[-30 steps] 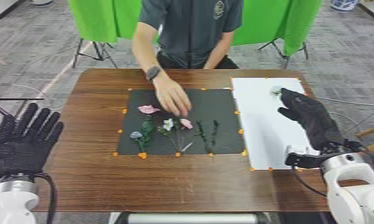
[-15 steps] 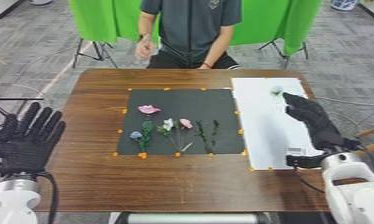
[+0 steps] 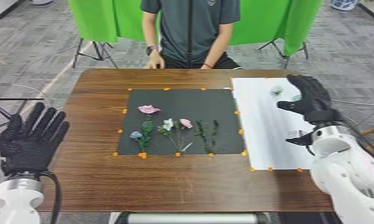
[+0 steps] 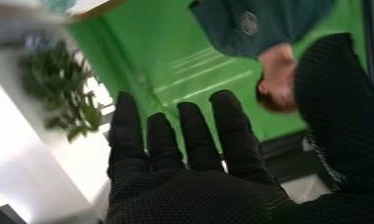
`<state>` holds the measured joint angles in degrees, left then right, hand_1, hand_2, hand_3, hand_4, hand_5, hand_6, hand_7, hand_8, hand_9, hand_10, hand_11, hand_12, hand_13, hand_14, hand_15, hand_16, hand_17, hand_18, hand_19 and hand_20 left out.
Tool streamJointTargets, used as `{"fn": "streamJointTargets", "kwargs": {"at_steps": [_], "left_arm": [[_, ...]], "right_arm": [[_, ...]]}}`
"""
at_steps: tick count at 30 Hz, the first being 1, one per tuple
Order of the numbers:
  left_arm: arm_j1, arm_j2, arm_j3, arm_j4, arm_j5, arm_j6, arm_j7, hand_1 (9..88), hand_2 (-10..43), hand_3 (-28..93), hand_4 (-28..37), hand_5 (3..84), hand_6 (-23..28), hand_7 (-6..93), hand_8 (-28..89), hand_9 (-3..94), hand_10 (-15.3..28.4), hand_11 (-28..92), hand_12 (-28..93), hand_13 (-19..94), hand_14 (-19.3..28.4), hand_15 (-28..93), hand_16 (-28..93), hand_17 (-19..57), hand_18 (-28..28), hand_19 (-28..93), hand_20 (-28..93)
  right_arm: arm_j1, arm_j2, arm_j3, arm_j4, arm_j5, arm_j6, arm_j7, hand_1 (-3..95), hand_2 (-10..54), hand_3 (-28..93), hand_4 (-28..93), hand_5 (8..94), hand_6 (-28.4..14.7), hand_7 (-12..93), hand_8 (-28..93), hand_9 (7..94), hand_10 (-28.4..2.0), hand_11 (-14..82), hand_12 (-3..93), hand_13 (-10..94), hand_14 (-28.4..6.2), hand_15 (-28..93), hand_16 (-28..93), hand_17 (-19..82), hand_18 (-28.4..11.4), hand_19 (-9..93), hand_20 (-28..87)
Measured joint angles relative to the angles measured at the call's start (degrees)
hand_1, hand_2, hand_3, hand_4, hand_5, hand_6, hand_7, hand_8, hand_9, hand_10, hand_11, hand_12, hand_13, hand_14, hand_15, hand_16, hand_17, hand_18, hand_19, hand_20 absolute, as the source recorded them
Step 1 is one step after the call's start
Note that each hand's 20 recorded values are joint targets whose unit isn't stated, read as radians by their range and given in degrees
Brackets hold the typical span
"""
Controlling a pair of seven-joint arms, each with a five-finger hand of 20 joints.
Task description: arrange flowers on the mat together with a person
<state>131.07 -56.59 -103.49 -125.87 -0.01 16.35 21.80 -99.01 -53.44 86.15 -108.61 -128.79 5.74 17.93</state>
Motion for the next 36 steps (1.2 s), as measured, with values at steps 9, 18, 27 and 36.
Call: {"fn": "streamJointTargets", "kwargs": {"at_steps": [9,18,27,36], "left_arm": [[-0.3,0.1,0.43,0.07,0.03,-0.1,-0.03,28.1,14.4,72,-28.3,44.0,5.9,14.0,-12,41.2,13.8,19,7,31,13.3,25,-6,-1.9,10.1,23,10],[-1.24,0.22,1.84,0.54,0.03,-0.19,-0.34,28.1,14.4,72,-28.3,43.9,5.9,14.0,-12,41.2,13.9,19,7,31,13.5,25,-6,-2.2,10.4,23,11],[-1.69,0.31,2.46,0.66,0.04,-0.37,-0.48,28.1,14.4,72,-28.3,43.9,5.9,14.0,-12,41.0,14.0,19,7,30,14.4,26,-5,-2.8,11.3,24,11],[-1.7,0.31,2.54,0.67,0.05,-0.45,-0.87,27.9,14.4,72,-28.3,43.9,5.8,14.0,-12,41.2,13.8,19,7,30,14.8,26,-5,-3.4,11.9,25,11]], "right_arm": [[9.26,0.51,-3.93,10.25,-12.04,-3.83,3.24,35.4,-9.5,79,-28,27.7,-4.5,14,-11,22.2,-13.0,5.3,8.2,13,-12.8,22,-10,10,-15.6,41,-3],[21.43,1.28,-11.91,21.88,-3.92,-9.66,4.88,37.4,-9.5,79,-28,28.6,-5.1,15,-11,22.2,-13.2,7.0,8.0,15,-13.2,22,-8,13,-17.9,45,-2],[27.73,1.34,-15.18,28.31,-2.97,-15.59,8.9,43.7,-9.5,80,-28,34.1,-2.8,19,-14,29.3,-11.0,11.1,8.3,27,-11.7,26,-2,19,-19.4,54,2],[26.79,0.96,-12.59,28.09,-2.76,-22.87,8.53,62.9,-9.5,63,-28,55.2,7.7,25,-17,54.0,-7.7,14.4,15.0,55,-3.0,28,29,34,-12.8,62,17]]}}
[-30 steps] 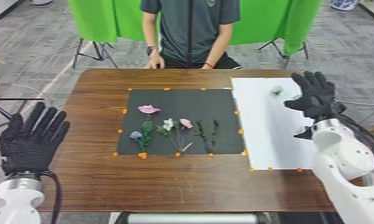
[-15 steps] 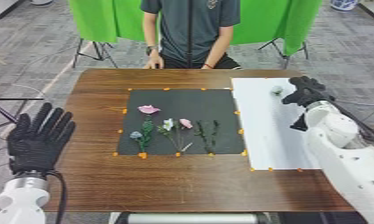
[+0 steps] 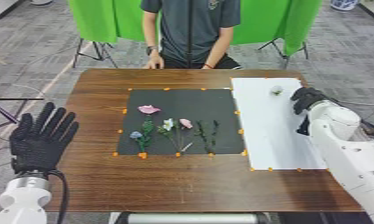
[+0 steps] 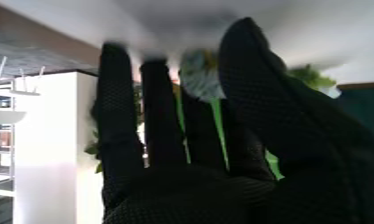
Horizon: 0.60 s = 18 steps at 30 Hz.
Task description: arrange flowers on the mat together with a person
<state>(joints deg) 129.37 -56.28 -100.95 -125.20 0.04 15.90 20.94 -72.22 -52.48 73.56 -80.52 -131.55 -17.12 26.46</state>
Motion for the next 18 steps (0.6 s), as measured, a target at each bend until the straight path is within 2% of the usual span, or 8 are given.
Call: {"fn": "streamJointTargets", "kwargs": {"at_steps": [2,3,7,13,18], "left_arm": [[-0.11,0.0,0.1,0.05,0.02,-0.02,-0.13,27.9,14.4,72,-28.3,43.9,5.8,14.0,-12,41.1,13.8,19,7,30,14.8,26,-5,-3.5,12.0,25,11],[-0.22,0.0,0.18,0.11,0.02,-0.02,-0.16,28.0,14.4,72,-28.3,43.9,5.8,14.0,-12,41.1,13.8,19,7,30,14.9,26,-5,-3.5,12.0,25,11],[-0.67,0.0,0.53,0.3,0.02,-0.02,-0.23,27.9,14.5,72,-28.3,44.2,5.9,14.3,-12,41.3,13.8,19,7,30,14.9,27,-5,-3.6,12.1,26,11],[-0.84,-0.07,0.63,0.29,0.05,0.2,-0.31,27.9,14.6,72,-28.3,44.2,5.9,14.4,-12,41.3,13.8,19,7,30,15.0,27,-5,-3.8,12.3,26,11],[-0.63,-0.12,0.4,0.2,0.06,0.2,-0.34,27.8,14.6,72,-28.3,44.2,5.8,14.3,-12,41.3,13.8,19,7,30,15.0,27,-5,-3.8,12.3,26,11]], "right_arm": [[-0.13,0.15,0.18,-0.15,-0.48,1.31,-0.83,64.1,-9.5,60,-28,57.1,7.6,26,-17,56.5,-7.8,16.1,16.2,57,-2.3,29,33,36,-12.2,62,20],[-0.37,0.18,0.15,-0.18,-0.69,2.09,-1.41,65.0,-9.5,58,-28,60.0,6.7,29,-10,61.8,-6.7,15.9,24.5,60,-2.0,31,38,37,-11.9,64,23],[-2.13,0.22,-0.31,-0.78,-1.49,6.85,-3.44,64.9,-9.5,58,-28,63.0,4.9,37,-8,72.7,-5.8,11.2,40.2,64,-1.7,37,43,39,-11.7,67,27],[-5.43,0.55,-0.81,-3.85,-1.5,10.67,-4.3,62.9,-9.5,61,-28,63.3,3.8,40,-7,74.9,-5.9,12.8,43.1,65,-2.0,39,44,40,-12.5,70,28],[-10.14,1.94,-0.76,-10.95,-1.05,13.54,-5.29,62.4,-9.5,62,-28,62.7,3.4,40,-7,75.1,-6.1,12.8,43.0,65,-2.0,40,44,40,-12.5,70,28]]}}
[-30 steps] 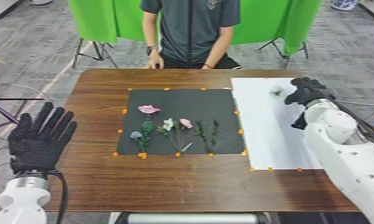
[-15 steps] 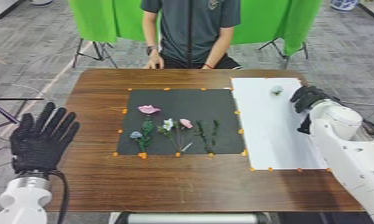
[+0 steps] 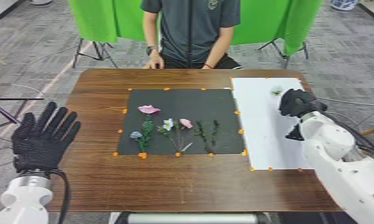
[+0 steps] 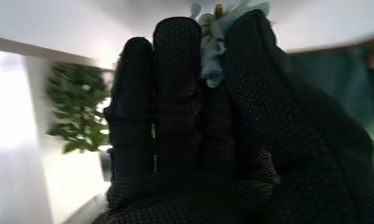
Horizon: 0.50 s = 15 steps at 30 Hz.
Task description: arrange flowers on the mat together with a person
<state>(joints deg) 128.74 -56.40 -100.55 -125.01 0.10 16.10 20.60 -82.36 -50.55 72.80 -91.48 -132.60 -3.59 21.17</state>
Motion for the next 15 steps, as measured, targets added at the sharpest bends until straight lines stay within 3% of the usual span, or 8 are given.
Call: {"fn": "streamJointTargets", "kwargs": {"at_steps": [4,8,15], "left_arm": [[0.34,-0.05,-0.24,-0.03,0.0,0.0,0.0,27.9,14.7,72,-28.3,44.2,5.8,14.4,-12,41.3,13.8,19,7,30,14.9,27,-5,-3.8,12.4,26,11],[0.47,-0.08,-0.27,-0.03,0.0,0.0,-0.06,27.8,14.7,72,-28.3,44.2,5.8,14.4,-12,41.3,13.8,19,7,30,15.0,27,-5,-3.8,12.4,26,11],[0.34,-0.08,-0.2,0.01,0.08,0.0,-0.46,27.8,14.7,72,-28.3,44.2,5.8,14.3,-12,41.3,13.8,19,7,30,15.0,27,-5,-3.9,12.4,26,11]], "right_arm": [[-3.14,0.92,-0.43,-7.31,1.3,3.34,-1.2,62.2,-9.5,63,-28,62.4,3.1,39,-7,74.8,-6.2,12.5,43.0,65,-1.9,40,44,40,-12.5,70,28],[-3.43,0.69,-2.18,-12.99,2.83,2.56,-3.67,62.1,-9.5,62,-28,62.4,2.9,38,-7,74.4,-6.1,12.0,42.5,65,-2.2,41,44,40,-12.5,70,28],[-1.98,-1.6,-8.38,-14.73,1.33,1.9,-9.27,61.7,-9.5,63,-28,61.4,2.3,38,-8,73.1,-6.7,11.7,42.1,64,-2.0,41,44,38,-13.5,73,30]]}}
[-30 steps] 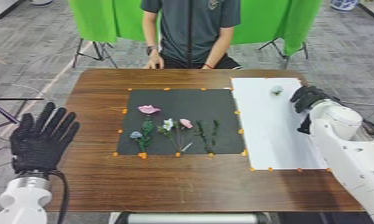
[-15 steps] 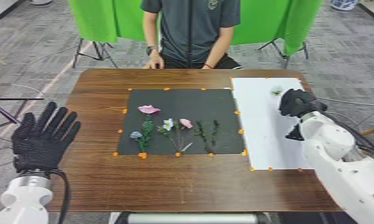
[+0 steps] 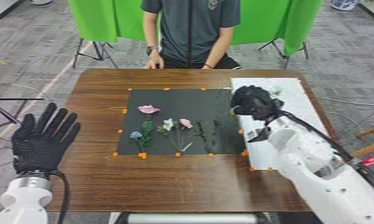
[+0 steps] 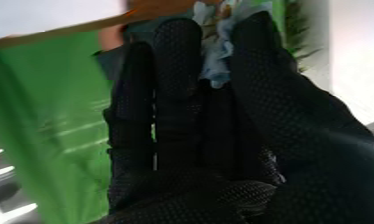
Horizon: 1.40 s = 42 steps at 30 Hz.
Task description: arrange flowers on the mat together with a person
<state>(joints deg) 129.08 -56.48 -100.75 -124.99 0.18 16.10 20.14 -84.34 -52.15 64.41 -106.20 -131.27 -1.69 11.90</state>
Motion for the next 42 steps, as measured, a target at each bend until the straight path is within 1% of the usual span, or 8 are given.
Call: {"fn": "streamJointTargets", "kwargs": {"at_steps": [8,21,23,25,28,31,35,42], "left_arm": [[-0.08,0.06,-0.02,0.03,0.13,0.03,-0.43,27.9,14.8,72,-28.3,44.2,5.7,14.4,-12,41.3,13.7,19,7,30,15.0,27,-5,-3.9,12.4,26,11],[-0.07,0.09,0.01,0.04,0.19,0.04,-0.53,27.9,14.8,72,-28.3,44.2,5.8,14.3,-12,41.3,13.8,19,7,30,15.0,27,-5,-3.8,12.4,26,11],[0.0,0.09,0.01,0.03,0.18,0.05,-0.52,27.9,14.8,72,-28.3,44.2,5.8,14.4,-12,41.3,13.8,19,7,30,15.0,27,-5,-3.8,12.4,26,11],[0.04,0.09,0.01,0.02,0.17,0.05,-0.52,27.8,14.8,72,-28.3,44.2,5.8,14.4,-12,41.3,13.8,19,7,30,15.0,27,-5,-3.8,12.4,26,11],[0.06,0.09,-0.01,0.02,0.18,0.05,-0.53,27.9,14.9,72,-28.3,44.2,5.8,14.4,-12,41.3,13.8,19,7,30,15.0,27,-5,-3.8,12.4,26,11],[0.17,0.09,-0.07,-0.01,0.17,0.05,-0.56,27.9,14.9,72,-28.3,44.2,5.7,14.4,-12,41.3,13.8,19,7,30,14.9,27,-5,-3.8,12.4,26,11],[0.44,0.03,-0.15,-0.02,0.15,0.05,-0.61,27.9,14.9,72,-28.3,44.4,6.0,14.3,-12,41.4,13.7,19,7,30,14.9,27,-5,-3.8,12.5,26,11],[0.58,0.03,-0.19,-0.03,0.13,0.04,-0.7,27.9,14.8,72,-28.3,44.3,5.9,14.3,-12,41.3,13.8,19,7,30,14.9,27,-5,-3.8,12.5,26,11]], "right_arm": [[0.19,-3.59,-4.14,1.95,-3.39,-2.94,-1.94,61.5,-9.5,63,-28,60.6,2.2,36,-7,72.1,-7.0,11.7,41.6,63,-2.3,42,43,38,-13.4,74,31],[2.84,-8.11,-7.93,4.45,-4.73,-1.26,-0.2,60.5,-9.5,63,-28,59.7,1.8,33,-7,70.1,-7.1,10.6,39.3,61,-2.7,42,42,37,-13.9,75,32],[3.03,-8.59,-8.22,4.71,-5.26,-1.47,-0.08,60.5,-9.5,63,-28,59.9,1.7,30,-8,68.2,-7.2,12.5,37.2,60,-3.1,42,41,36,-14.1,74,32],[3.13,-8.97,-8.33,4.95,-5.56,-2.38,0.11,60.5,-9.5,63,-28,60.0,1.5,27,-10,64.5,-8.1,17.7,32.0,59,-3.3,41,41,35,-14.3,73,32],[3.09,-9.49,-7.73,5.0,-5.78,-7.07,0.13,60.0,-9.5,64,-28,58.6,0.6,24,-16,59.3,-10.1,22.8,22.3,57,-3.3,39,39,35,-14.1,73,31],[2.75,-9.73,-6.71,4.57,-5.85,-11.42,0.06,58.0,-9.5,67,-28,55.1,-0.4,22,-16,54.9,-11.1,18.4,18.4,55,-4.5,40,36,35,-14.1,73,31],[1.84,-9.69,-5.91,3.82,-5.92,-11.07,-0.15,55.2,-9.5,71,-28,51.4,-1.6,20,-15,49.6,-11.6,12.8,15.5,54,-6.0,42,32,34,-14.5,73,30],[0.24,-9.71,-5.3,2.24,-5.05,-9.58,0.34,52.7,-9.5,76,-28,49.7,-1.9,19,-14,47.6,-12.1,10.1,14.5,53,-8.4,43,26,33,-15.7,73,31]]}}
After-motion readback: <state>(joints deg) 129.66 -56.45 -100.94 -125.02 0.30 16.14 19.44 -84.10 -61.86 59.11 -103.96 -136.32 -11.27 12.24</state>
